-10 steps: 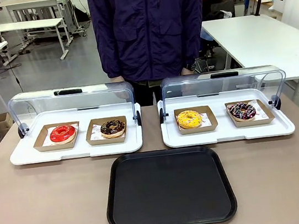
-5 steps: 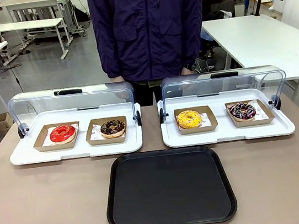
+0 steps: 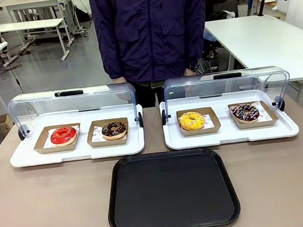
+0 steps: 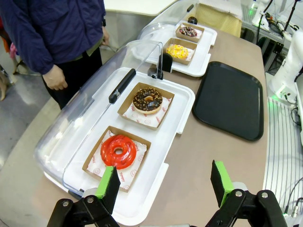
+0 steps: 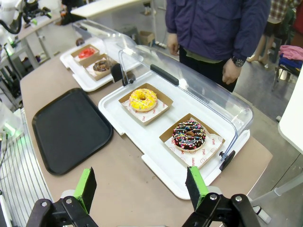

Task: Move the second donut from the left to the tray.
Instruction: Pick up the Paper togo box containing the Donut indicated by the person and place it on the Handle tray.

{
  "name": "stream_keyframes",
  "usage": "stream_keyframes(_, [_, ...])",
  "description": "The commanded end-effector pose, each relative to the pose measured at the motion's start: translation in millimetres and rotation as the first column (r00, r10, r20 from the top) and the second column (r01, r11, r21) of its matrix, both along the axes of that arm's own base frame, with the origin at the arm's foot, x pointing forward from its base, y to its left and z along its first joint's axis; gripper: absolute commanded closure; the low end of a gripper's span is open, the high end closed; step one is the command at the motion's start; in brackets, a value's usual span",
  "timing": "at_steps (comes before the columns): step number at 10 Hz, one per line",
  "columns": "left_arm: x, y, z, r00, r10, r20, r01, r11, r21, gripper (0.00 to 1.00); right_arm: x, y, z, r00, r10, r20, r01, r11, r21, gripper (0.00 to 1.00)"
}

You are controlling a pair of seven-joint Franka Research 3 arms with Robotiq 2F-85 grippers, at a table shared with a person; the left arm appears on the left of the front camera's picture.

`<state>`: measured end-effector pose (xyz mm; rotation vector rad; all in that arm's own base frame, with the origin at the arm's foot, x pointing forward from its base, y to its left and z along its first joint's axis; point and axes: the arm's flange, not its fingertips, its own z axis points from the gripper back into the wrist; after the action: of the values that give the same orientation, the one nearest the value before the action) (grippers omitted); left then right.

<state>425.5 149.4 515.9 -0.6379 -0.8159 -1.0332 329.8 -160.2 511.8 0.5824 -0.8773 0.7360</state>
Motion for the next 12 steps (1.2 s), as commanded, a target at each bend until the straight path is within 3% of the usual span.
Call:
stream_keyframes(1, [-0.8,-0.1,0.6,1.0,-0.014,0.006,0.014,1.0,0.0,0.0,3.2,-0.5,0.9,0.999,0.012,0.031,-0.012,1.0,0.008,0.0])
stream_keyframes(12, [-0.8,-0.1,0.6,1.0,-0.014,0.006,0.014,1.0,0.0,0.0,3.2,-0.5,0.9,0.999,0.012,0.031,-0.012,1.0,0.008,0.0])
